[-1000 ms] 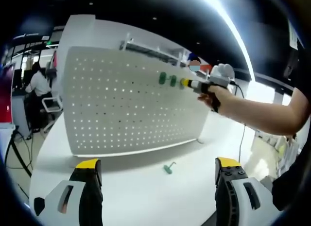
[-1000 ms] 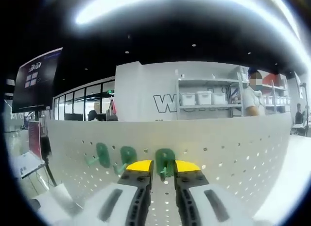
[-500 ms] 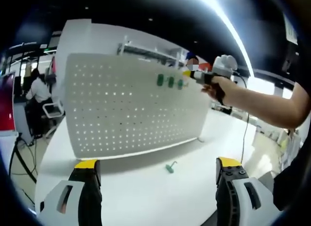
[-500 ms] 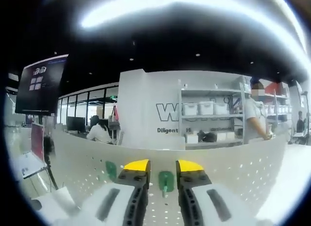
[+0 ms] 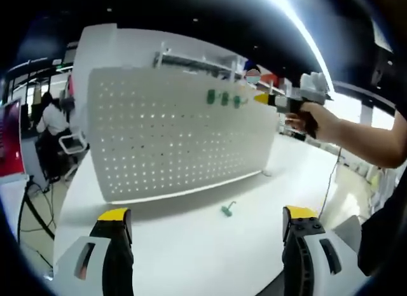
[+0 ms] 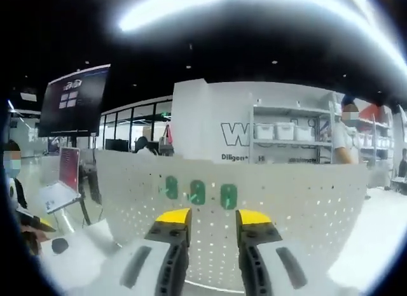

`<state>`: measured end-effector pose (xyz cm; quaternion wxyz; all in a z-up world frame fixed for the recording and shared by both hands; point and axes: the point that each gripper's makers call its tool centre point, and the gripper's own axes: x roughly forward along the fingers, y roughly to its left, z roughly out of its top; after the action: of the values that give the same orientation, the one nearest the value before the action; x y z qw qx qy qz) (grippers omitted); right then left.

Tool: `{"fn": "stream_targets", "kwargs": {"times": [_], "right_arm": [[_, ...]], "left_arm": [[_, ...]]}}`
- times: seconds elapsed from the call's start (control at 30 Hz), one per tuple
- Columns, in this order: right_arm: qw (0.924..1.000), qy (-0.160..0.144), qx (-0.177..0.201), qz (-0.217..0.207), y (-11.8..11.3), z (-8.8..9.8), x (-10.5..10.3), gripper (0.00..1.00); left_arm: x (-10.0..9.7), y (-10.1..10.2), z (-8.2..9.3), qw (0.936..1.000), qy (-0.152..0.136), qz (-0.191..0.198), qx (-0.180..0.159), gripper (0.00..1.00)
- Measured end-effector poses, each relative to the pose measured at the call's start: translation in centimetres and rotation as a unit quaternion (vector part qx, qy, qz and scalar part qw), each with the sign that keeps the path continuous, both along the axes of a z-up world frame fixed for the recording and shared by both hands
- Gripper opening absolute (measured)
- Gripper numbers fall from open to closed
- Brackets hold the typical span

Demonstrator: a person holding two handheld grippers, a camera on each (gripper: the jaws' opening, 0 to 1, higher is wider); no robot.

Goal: Insert the hook assembly into the mounting plate slot until the hook locks in place.

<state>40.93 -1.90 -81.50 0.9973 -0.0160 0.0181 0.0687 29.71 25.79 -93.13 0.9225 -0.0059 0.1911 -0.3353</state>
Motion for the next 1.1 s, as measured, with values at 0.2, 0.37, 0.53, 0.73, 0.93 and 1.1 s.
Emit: {"fn": "stream_targets", "kwargs": {"times": [0.2,0.37,0.53,0.73,0.93,1.1], "right_arm": [[0.9982,0.058,0.001,0.015,0.6,-5.3,-3.2,0.28],[0.9963,0.084,0.015,0.011,-0.1,-7.7,-5.0,0.29],[0.9947,0.101,0.005,0.016,-0.3,-9.1,-6.3,0.3],[0.9934,0.113,-0.006,0.017,-0.8,-10.5,-7.9,0.3],[0.9898,0.138,-0.02,0.03,-0.2,-12.8,-9.7,0.3],[0.9836,0.165,-0.037,0.062,1.1,-14.8,-11.0,0.3]], "left_arm": [[-0.5,0.3,-1.3,0.9997,0.024,0.002,0.007,1.0],[-1.0,0.4,-1.8,0.9994,0.032,0.0,0.012,1.0],[-1.3,0.6,-2.0,0.9993,0.037,0.0,0.011,1.0],[-1.6,0.8,-3.1,0.9985,0.051,0.002,0.018,1.0],[-2.1,0.6,-3.5,0.9981,0.059,-0.003,0.018,1.0],[-2.7,0.6,-4.8,0.9966,0.078,-0.008,0.025,1.0]]}}
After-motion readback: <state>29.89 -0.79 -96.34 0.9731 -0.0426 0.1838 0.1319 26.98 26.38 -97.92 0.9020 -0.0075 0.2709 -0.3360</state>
